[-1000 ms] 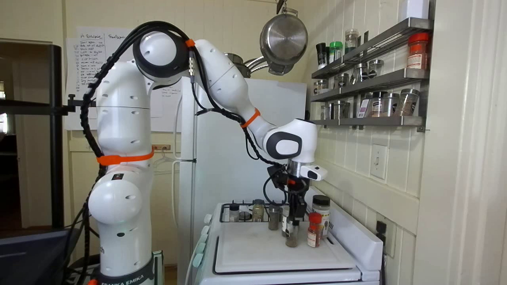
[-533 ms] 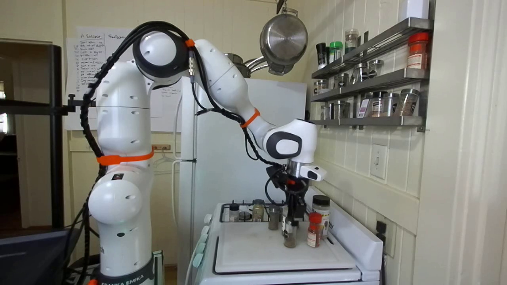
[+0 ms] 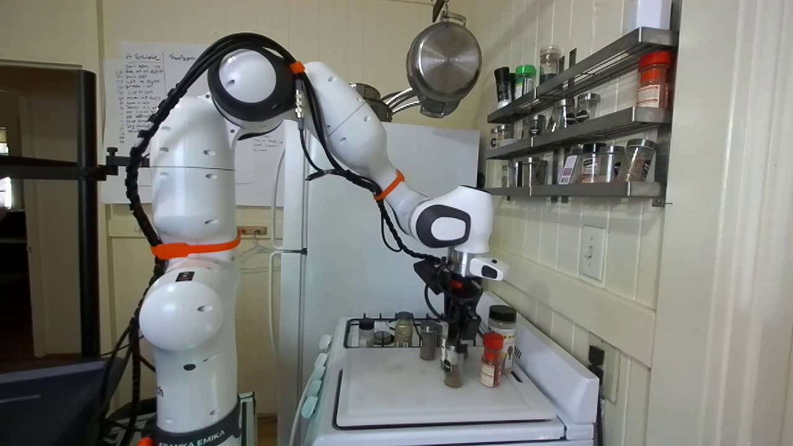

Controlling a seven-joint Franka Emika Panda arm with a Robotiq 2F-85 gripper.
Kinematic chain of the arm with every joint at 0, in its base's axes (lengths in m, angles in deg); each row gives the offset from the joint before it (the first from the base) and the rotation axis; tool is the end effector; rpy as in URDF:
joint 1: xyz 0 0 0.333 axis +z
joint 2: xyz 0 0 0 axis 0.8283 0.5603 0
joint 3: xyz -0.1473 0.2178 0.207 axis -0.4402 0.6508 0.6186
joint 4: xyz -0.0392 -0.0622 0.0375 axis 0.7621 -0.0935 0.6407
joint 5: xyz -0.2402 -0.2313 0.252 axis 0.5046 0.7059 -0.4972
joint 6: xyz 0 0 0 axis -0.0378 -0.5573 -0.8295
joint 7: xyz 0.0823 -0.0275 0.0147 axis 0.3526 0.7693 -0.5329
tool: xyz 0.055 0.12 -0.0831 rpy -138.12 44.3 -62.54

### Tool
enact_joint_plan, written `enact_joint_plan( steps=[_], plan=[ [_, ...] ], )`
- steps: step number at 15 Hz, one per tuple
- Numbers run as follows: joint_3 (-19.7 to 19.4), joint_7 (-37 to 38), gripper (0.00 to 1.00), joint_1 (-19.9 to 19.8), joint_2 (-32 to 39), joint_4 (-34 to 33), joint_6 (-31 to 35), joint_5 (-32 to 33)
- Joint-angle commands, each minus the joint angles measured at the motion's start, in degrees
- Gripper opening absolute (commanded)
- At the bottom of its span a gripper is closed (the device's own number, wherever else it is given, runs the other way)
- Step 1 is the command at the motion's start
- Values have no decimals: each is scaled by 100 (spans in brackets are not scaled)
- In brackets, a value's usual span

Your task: Move the spice bottle forward

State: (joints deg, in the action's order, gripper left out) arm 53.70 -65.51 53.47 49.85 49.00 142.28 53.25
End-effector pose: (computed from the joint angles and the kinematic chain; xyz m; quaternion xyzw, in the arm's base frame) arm 0.5135 -0.0243 0.2945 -0.9960 0.0795 0.0030 0.0401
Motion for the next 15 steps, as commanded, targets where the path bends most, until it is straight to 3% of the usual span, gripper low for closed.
enact_joint_plan(
  steps=[1, 10, 13, 15],
  plan=[
    [10, -382, 38, 81, -195, 123, 4, 54],
    [24, -1024, 45, 135, -376, 215, -45, 81],
    [20, -1192, 56, 141, -413, 247, -43, 65],
    [19, -1289, 56, 147, -433, 249, -38, 64]
  ],
)
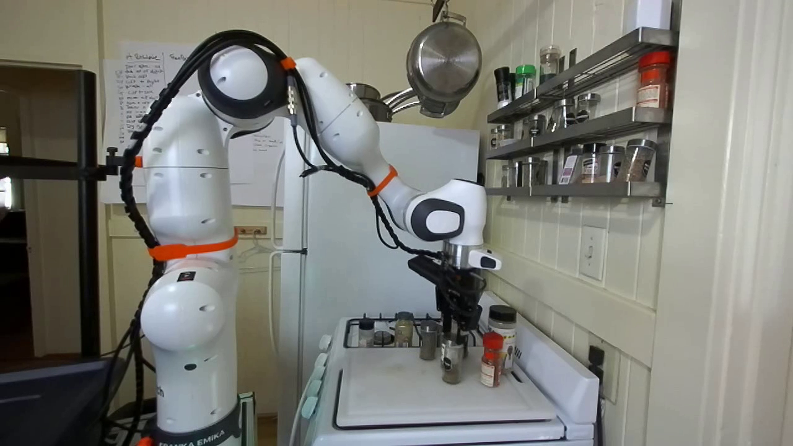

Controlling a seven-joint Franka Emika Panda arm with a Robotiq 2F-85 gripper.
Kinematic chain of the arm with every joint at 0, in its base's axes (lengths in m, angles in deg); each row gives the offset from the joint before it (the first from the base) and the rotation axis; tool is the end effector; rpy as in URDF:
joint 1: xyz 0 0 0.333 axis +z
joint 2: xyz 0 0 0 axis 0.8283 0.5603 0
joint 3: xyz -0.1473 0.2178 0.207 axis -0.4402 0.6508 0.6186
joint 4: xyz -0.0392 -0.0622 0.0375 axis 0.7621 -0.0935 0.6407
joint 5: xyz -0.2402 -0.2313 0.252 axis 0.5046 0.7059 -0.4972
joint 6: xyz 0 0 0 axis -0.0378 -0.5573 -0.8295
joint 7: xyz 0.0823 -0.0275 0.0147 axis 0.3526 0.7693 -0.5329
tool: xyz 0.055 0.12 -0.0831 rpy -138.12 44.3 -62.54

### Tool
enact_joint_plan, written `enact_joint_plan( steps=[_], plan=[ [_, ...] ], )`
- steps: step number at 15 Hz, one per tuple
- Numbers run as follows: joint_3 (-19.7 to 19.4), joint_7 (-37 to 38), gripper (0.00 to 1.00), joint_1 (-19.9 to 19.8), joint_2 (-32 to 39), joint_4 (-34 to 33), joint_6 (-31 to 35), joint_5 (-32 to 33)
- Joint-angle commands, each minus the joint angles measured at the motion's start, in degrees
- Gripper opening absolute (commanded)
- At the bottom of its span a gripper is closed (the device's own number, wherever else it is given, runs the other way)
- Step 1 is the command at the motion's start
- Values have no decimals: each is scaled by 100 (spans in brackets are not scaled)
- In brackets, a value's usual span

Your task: Move the spice bottle forward

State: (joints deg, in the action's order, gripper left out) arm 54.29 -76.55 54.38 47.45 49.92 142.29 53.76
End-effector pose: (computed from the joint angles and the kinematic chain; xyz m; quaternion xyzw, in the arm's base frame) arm 0.5093 -0.0112 0.3087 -0.9987 -0.0332 -0.0130 0.0360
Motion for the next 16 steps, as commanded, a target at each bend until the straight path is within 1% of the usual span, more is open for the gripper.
enact_joint_plan(
  steps=[1, 3, 4, 5, 6, 7, 9, 10, 11, 12, 13, 14, 15, 16],
  plan=[
    [-40, -214, 57, 57, -201, 157, -36, 31],
    [-45, -259, 52, 59, -211, 156, -46, 22],
    [-47, -273, 52, 59, -214, 159, -50, 23],
    [-48, -289, 49, 60, -217, 164, -51, 22],
    [-48, -291, 51, 60, -220, 169, -57, 26],
    [-47, -291, 51, 60, -218, 170, -75, 35],
    [-44, -261, 56, 56, -210, 181, -72, 73],
    [-38, -225, 62, 56, -213, 185, -53, 98],
    [-24, -172, 63, 59, -233, 183, -63, 156],
    [-8, -39, 68, 53, -259, 182, -66, 261],
    [9, 62, 84, 55, -336, 194, -96, 350],
    [29, 179, 92, 68, -450, 198, -219, 383],
    [44, 298, 92, 77, -547, 206, -262, 409],
    [64, 472, 98, 82, -649, 194, -402, 397]
  ],
)
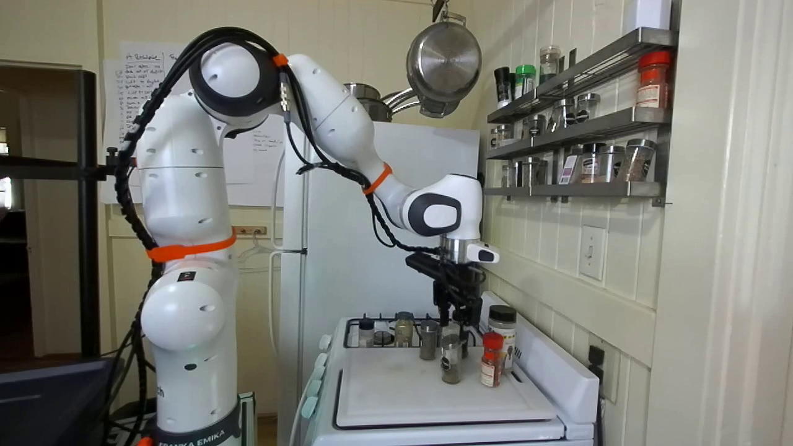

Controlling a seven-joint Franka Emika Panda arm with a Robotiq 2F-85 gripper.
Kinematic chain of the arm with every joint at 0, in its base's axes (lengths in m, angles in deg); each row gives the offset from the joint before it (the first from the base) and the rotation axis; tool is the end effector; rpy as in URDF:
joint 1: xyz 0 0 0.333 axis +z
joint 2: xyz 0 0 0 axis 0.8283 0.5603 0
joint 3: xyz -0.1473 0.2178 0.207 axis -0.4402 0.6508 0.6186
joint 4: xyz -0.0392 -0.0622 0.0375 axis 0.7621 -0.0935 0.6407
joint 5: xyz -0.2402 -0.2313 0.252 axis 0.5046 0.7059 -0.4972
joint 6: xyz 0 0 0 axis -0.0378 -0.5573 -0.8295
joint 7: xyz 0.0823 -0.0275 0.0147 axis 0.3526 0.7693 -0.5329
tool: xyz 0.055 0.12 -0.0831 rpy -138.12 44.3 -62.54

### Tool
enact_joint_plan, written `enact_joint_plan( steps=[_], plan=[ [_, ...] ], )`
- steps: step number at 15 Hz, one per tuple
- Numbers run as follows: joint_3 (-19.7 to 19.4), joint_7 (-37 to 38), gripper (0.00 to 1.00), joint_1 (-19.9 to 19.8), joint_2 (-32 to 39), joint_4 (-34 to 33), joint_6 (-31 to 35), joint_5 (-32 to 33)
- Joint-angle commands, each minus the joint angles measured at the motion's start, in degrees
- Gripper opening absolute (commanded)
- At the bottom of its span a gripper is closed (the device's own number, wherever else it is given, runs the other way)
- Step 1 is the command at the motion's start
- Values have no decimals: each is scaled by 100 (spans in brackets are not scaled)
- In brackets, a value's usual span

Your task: Move the spice bottle forward

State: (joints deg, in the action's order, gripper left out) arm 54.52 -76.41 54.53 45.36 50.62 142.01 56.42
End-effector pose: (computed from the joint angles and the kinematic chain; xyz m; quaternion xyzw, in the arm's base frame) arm 0.5047 -0.0103 0.3210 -0.9983 -0.0512 -0.0208 0.0182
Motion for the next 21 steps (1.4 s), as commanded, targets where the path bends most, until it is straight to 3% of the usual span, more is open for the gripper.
enact_joint_plan(
  steps=[1, 4, 5, 11, 13, 17, 21],
  plan=[
    [48, 535, 100, 84, -526, 105, -526, 33],
    [96, 1158, 100, 108, -806, -11, -1162, -116],
    [30, 756, 100, 100, -529, -33, -772, -17],
    [69, 1062, 100, 103, -762, -37, -1042, -41],
    [101, 1187, 100, 25, -686, -17, -940, 292],
    [174, 1021, 100, 82, -584, 184, -449, 745],
    [210, 914, 100, 131, -426, 475, 681, 1050]
  ],
)
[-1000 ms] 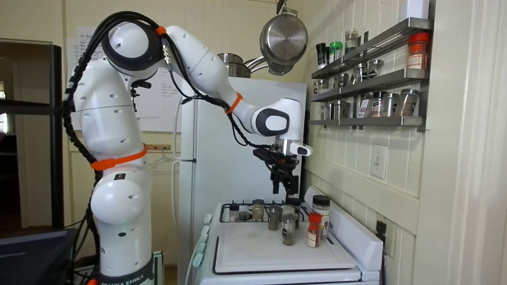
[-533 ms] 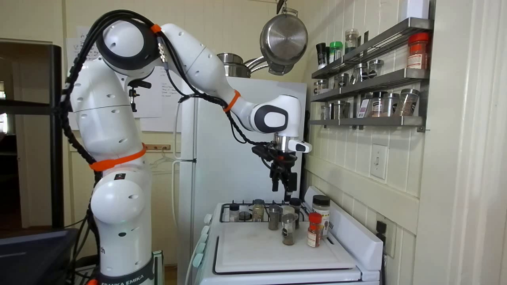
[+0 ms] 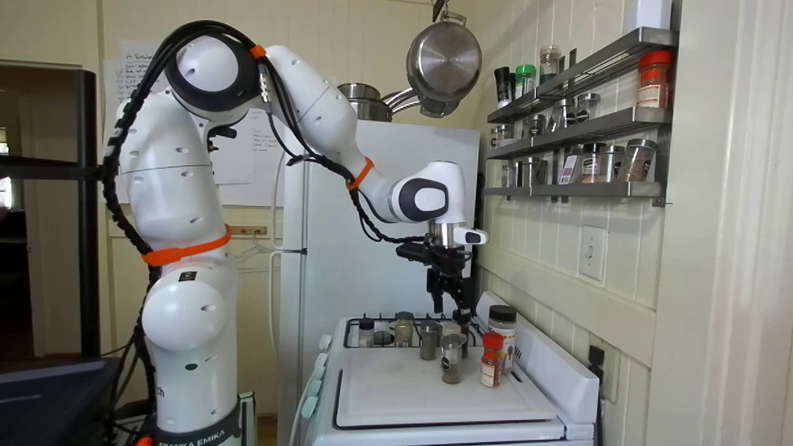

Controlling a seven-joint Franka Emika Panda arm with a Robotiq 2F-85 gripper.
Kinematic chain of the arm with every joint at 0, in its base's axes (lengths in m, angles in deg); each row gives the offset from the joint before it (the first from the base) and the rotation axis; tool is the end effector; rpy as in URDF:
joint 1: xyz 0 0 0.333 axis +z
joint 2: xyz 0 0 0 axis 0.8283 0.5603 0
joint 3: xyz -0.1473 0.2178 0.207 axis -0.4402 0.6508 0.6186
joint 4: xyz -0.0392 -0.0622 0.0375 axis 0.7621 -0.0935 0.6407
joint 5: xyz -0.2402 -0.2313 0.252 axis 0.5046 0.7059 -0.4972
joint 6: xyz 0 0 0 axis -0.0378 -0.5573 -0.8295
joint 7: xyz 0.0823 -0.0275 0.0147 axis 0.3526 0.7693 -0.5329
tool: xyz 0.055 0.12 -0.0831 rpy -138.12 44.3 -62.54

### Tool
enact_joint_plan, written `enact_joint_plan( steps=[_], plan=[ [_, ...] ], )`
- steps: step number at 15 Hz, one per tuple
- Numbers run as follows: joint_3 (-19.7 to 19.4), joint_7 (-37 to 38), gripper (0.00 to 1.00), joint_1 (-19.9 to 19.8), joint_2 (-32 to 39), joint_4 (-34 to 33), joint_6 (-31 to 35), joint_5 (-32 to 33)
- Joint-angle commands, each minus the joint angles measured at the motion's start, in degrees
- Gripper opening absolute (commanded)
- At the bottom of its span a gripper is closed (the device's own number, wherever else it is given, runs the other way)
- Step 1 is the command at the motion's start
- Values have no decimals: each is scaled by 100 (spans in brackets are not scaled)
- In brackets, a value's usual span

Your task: Move the spice bottle forward

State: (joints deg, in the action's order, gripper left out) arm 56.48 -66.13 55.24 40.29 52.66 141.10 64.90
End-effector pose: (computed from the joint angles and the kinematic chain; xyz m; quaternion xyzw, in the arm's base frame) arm 0.4903 0.0042 0.3470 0.9980 0.0321 0.0380 0.0393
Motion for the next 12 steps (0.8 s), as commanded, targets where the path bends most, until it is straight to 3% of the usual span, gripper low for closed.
enact_joint_plan(
  steps=[1, 2, 12],
  plan=[
    [-13, -302, 100, 121, 108, 356, 1127, 27],
    [-9, -97, 100, 55, 87, 141, 616, 64],
    [91, -48, 100, 127, 243, 129, 749, 93]
  ],
)
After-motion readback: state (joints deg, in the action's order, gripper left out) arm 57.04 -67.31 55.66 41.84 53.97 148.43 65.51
